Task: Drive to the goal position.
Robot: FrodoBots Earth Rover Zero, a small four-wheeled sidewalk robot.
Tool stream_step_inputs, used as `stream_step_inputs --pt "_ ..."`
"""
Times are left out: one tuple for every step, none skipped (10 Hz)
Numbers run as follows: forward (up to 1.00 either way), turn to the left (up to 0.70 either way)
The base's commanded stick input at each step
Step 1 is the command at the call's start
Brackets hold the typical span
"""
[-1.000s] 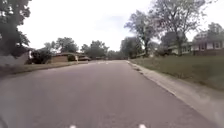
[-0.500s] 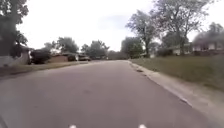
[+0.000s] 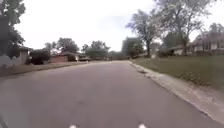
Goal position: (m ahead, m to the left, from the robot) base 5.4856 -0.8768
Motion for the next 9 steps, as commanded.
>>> stream_step_inputs --pt "0.70 0.00" --pt "0.70 0.00" --pt "0.70 0.00" --pt "0.70 0.00" --pt "0.70 -0.15" --pt "0.70 -0.35" --pt "0.70 -0.29" --pt "0.70 -0.16" --pt "0.70 -0.03"
